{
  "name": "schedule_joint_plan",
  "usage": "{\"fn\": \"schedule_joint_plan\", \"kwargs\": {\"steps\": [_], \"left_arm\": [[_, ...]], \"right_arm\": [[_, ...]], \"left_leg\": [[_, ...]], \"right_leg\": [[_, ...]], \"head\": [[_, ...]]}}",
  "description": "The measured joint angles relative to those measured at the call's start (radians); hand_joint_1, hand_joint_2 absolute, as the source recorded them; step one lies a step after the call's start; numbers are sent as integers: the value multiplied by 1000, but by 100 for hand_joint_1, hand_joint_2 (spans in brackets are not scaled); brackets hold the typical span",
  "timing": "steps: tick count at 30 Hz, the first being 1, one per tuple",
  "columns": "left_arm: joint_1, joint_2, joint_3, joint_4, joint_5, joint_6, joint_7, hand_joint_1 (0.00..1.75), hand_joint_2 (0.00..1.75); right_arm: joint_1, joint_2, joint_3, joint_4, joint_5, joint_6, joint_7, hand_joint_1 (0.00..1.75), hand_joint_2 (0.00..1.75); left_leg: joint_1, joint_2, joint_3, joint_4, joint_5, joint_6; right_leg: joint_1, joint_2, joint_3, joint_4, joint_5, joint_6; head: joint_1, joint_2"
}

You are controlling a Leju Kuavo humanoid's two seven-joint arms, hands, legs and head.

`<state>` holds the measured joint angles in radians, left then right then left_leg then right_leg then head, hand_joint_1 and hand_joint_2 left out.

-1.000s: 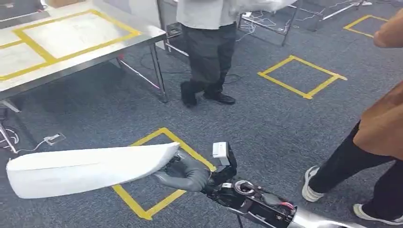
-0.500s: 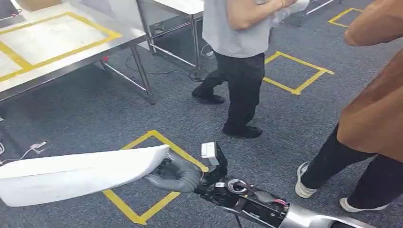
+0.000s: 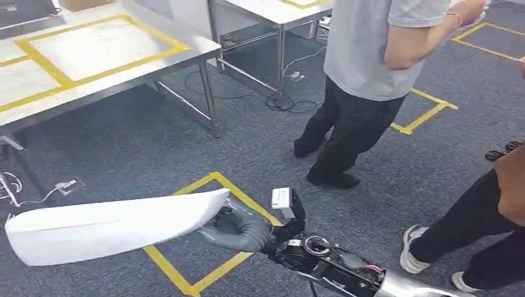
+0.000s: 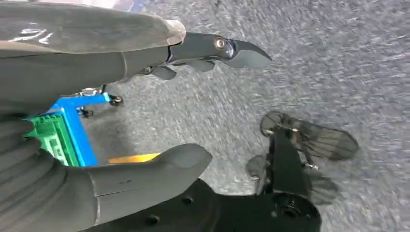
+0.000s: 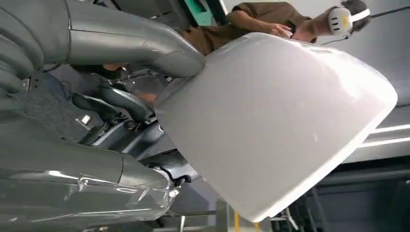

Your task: Take the parts from the cabinet and place them on the table.

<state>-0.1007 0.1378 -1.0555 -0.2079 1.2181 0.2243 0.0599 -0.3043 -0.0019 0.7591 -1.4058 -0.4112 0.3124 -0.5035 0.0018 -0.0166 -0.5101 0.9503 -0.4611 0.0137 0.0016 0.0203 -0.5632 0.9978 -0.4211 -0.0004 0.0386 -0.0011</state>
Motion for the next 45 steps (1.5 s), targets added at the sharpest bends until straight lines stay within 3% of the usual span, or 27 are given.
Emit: {"fn": "schedule_joint_plan", "kwargs": {"steps": [1, 4, 5, 6, 9, 10, 12, 14, 15, 16, 18, 20, 21, 23, 25, 27, 29, 30, 31, 35, 36, 37, 38, 39, 41, 43, 45], "left_arm": [[-5, -1, 0, 0, 0, 0, 0, 0, 175], [-6, -2, 0, 0, -1, 0, 0, 0, 175], [-5, 3, 0, 0, -2, 0, 0, 0, 175], [-4, 2, 0, 0, -2, 0, 0, 0, 175], [-7, 2, -1, 0, -4, 0, 0, 0, 175], [-5, 2, -1, 0, -5, 0, 0, 0, 175], [1, 3, -1, 0, -5, 0, 0, 0, 175], [2, 8, -1, 0, -5, 0, 0, 0, 175], [2, 6, -1, 0, -6, 0, 0, 0, 175], [-3, 4, -1, 0, -7, -1, 0, 0, 175], [-5, 5, -1, 0, -7, -1, 1, 0, 175], [-3, 5, -1, 0, -7, -1, 1, 0, 175], [-1, 5, -1, 0, -7, -1, 1, 0, 175], [-4, 5, -1, 0, -7, -1, 1, 0, 175], [-5, 6, -1, 0, -7, -1, 1, 0, 175], [-4, 6, -1, 0, -7, -1, 1, 0, 175], [-2, 6, -1, 0, -7, -1, 1, 0, 175], [-3, 5, -1, 0, -7, -1, 1, 0, 175], [-6, 3, -1, 0, -7, -2, 1, 0, 175], [2, 5, -1, 0, -7, -1, 3, 0, 175], [2, 9, -1, 1, -7, -1, 3, 0, 175], [3, 5, -1, 1, -7, -1, 3, 0, 175], [-2, 4, -1, 1, -7, -1, 3, 0, 175], [-6, 4, -1, 1, -6, -1, 3, 0, 175], [-5, 4, -1, 1, -2, -1, 4, 0, 175], [-1, 5, -1, 1, 0, 0, 6, 0, 175], [-1, 9, -1, 1, 0, 2, 6, 0, 175]], "right_arm": [[0, 0, 0, -1, 2, 0, 0, 175, 175], [0, 0, 0, -4, 8, -2, 2, 175, 175], [0, 2, 0, -10, 7, -2, 2, 175, 175], [-1, 2, 1, -11, 7, -2, 2, 175, 175], [-4, 1, 0, -13, 7, -2, 2, 175, 175], [-3, 1, 1, -13, 7, -2, 3, 175, 175], [-2, 1, 2, -13, 7, -2, 4, 175, 175], [-2, 1, 2, -13, 7, -2, 4, 175, 175], [-2, 1, 2, -13, 6, -2, 4, 175, 175], [-3, 1, 2, -14, 5, -2, 3, 175, 175], [-5, 1, 2, -14, 4, -2, 3, 175, 175], [-5, 2, 2, -14, 4, -2, 2, 175, 175], [-6, 2, 2, -15, 4, -2, 3, 175, 175], [-5, 1, 1, -17, 4, -2, 1, 175, 175], [-1, 0, 1, -17, 4, -2, 1, 175, 175], [2, 0, 1, -17, 4, -2, 2, 175, 175], [0, 0, 1, -17, 4, -2, 1, 175, 175], [0, 0, 1, -17, 4, -2, 1, 175, 175], [1, 0, 0, -17, 3, -2, 1, 175, 175], [-4, 0, 0, -17, 3, -2, 1, 175, 175], [-4, 2, 0, -18, 3, -2, 0, 175, 175], [-5, 1, 0, -18, 3, -2, 0, 175, 175], [-6, 1, 0, -18, 2, -1, -2, 175, 175], [-4, 1, 0, -18, 0, -1, -2, 175, 175], [0, 0, 0, -17, -4, -1, -2, 175, 175], [0, 0, 0, -16, -9, 0, -2, 175, 175], [0, 0, 0, -16, -11, 0, -2, 175, 175]], "left_leg": [[-5, -8, -3, 3, -3, -6], [1, -13, -3, -7, 0, -18], [-5, -13, 0, -5, -8, -24], [-3, -7, 1, 8, -13, -27], [5, 3, -149, 256, -112, -42], [8, 5, -190, 313, -122, -46], [17, 11, -198, 277, -59, -55], [22, 38, -123, 95, 55, -60], [21, 96, -93, 15, 79, -65], [9, 98, -86, 9, 68, -57], [11, 69, -87, 12, 60, -34], [12, 44, -81, 11, 55, -18], [15, 36, -74, 10, 52, -12], [14, 17, -65, 10, 44, -1], [10, -9, -59, 10, 38, 4], [7, -38, -45, 10, 29, 5], [4, -71, -25, 10, 18, 3], [3, -84, -17, 10, 14, 1], [1, -94, -18, 10, 10, -4], [13, -137, -27, 1, 13, -27], [10, -128, -25, 5, 6, -30], [3, -44, -39, 44, -11, -37], [6, -15, -80, 112, -43, -41], [9, 1, -136, 204, -78, -44], [15, 9, -210, 308, -95, -51], [20, 12, -188, 228, -17, -55], [22, 21, -98, 37, 84, -55]], "right_leg": [[-1, 2, 19, -19, -3, -1], [5, -8, 23, -33, -12, -6], [-11, -18, 39, -55, -7, -7], [-9, -22, 46, -63, -6, -7], [-10, -49, 54, -70, -14, -15], [-11, -57, 56, -69, -18, -15], [-13, -70, 67, -69, -29, -11], [-19, -86, 84, -64, -46, 1], [-16, -95, 91, -60, -57, 9], [-8, -98, 91, -54, -67, 16], [-4, -114, 102, -59, -75, 22], [-13, -122, 115, -62, -87, 38], [-15, -77, 105, -39, -103, 43], [-15, -35, 29, 125, -177, 43], [-14, -27, -69, 292, -225, 42], [-11, -25, -96, 289, -177, 33], [-5, -3, -37, 110, -46, 15], [-4, 30, -10, 21, 5, 5], [-7, 68, 0, 3, -6, -3], [-4, 30, 35, -41, -17, -9], [-18, 17, 48, -61, -11, -6], [-13, 8, 61, -75, -11, -6], [-12, -5, 64, -76, -13, -9], [-11, -17, 65, -75, -16, -11], [-11, -33, 68, -75, -24, -10], [-12, -41, 77, -72, -34, -6], [-14, -45, 90, -65, -49, 2]], "head": [[-10, 0], [-1, 0], [0, 0], [-3, 0], [-31, 0], [-33, 0], [-41, 0], [-45, 0], [-51, 0], [-65, 0], [-42, 0], [-42, 0], [-34, 0], [-21, 0], [-10, 0], [-5, 0], [2, 0], [6, 0], [-3, 0], [11, 0], [9, 0], [-3, 0], [-15, 0], [-19, 0], [-24, 0], [-35, 0], [-42, 0]]}}
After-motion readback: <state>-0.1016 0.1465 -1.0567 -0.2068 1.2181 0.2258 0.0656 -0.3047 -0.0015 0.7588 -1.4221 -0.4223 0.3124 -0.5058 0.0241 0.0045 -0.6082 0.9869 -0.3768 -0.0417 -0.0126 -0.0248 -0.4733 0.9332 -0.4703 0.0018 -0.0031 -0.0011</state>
